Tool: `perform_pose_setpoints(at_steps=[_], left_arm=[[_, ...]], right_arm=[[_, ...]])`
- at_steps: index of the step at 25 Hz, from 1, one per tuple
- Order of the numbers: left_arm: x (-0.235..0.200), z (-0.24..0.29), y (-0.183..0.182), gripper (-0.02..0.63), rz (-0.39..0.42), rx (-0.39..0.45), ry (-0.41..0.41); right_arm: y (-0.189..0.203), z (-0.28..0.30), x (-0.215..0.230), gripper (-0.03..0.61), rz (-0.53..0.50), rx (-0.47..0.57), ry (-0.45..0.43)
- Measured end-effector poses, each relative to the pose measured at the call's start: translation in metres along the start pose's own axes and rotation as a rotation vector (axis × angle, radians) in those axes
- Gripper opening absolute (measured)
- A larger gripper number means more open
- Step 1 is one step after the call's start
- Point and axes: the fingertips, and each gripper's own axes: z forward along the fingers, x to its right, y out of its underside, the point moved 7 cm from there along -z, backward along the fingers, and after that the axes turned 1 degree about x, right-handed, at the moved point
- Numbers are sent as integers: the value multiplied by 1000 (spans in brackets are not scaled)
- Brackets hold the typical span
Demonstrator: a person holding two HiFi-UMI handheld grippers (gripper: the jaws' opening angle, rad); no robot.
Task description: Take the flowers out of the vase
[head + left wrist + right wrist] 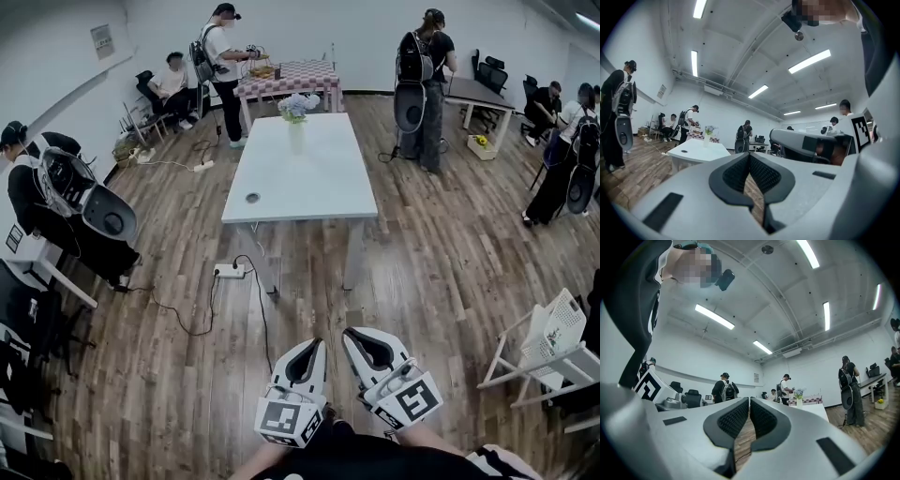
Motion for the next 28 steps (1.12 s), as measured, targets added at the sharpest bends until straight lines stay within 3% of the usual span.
perform_pose_setpoints(at_steps=[14, 28], left_arm=[[-41, 56, -3, 5, 2, 3, 14], [-145, 163, -26, 5, 10, -10, 63]], right_arm=[[12, 51, 39, 25, -13, -6, 2], [39, 177, 111, 25, 3, -6, 38]])
